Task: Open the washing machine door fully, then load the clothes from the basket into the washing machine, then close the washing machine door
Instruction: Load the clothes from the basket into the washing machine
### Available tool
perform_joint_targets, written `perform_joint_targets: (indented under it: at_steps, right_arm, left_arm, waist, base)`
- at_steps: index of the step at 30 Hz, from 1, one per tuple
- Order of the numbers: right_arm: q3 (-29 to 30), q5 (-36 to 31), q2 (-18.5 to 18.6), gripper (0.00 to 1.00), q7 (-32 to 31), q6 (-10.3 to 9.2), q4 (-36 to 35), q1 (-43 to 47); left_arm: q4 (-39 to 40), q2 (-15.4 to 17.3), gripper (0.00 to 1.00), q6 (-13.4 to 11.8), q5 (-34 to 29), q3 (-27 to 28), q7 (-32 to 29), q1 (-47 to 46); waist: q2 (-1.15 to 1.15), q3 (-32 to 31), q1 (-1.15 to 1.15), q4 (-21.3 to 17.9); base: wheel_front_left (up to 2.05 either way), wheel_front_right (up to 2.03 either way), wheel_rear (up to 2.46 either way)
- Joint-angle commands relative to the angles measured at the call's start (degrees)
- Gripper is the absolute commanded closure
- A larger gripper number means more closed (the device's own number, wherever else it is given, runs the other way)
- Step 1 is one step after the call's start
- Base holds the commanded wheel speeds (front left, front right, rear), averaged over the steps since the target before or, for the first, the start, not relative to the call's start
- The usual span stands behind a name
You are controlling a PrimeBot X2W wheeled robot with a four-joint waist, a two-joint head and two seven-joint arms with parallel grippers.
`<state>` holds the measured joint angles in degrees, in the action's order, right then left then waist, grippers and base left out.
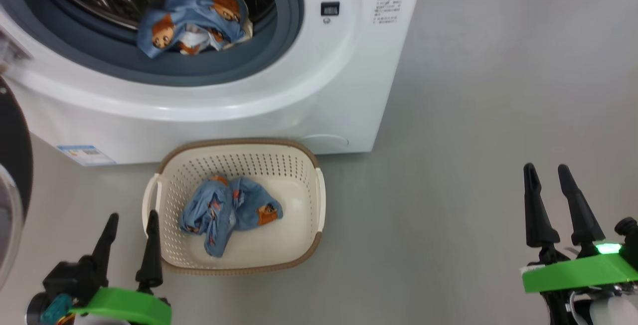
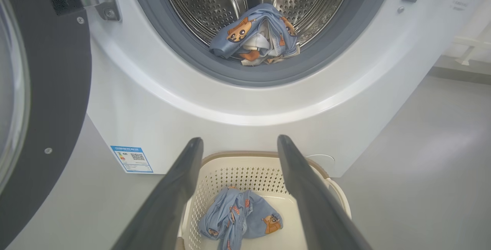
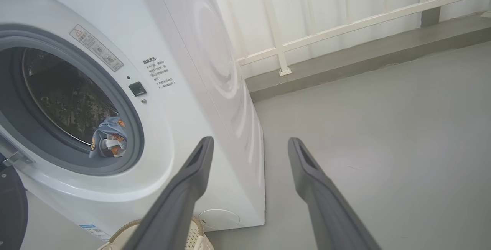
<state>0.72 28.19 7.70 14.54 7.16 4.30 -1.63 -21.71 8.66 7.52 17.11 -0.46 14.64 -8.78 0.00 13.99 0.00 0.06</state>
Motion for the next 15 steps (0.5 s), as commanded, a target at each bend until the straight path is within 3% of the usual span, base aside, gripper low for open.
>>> perform_joint_targets:
  at_steps: [1, 15]
  right_arm:
    - [-1.35, -0.64, 0.39, 0.00, 0.46, 0.33, -1.66, -2.41]
    - [-1.73, -0.95, -2.70, 0.00, 0.46, 0.33, -2.27, -8.36]
  left_arm:
    - [-0.37, 0.91, 0.00, -0.03, 0.35, 1.14, 0.36, -3.03]
    - [-15.46, 4.00, 0.00, -0.03, 2.39, -6.01, 0.36, -16.18]
  waist:
    - [0.00, 4.51, 0.00, -0.55]
    - [0.00, 14.39, 0.00, -3.67]
  base:
    - [0.00, 0.00, 0.00]
    - [0.00, 0.00, 0.00]
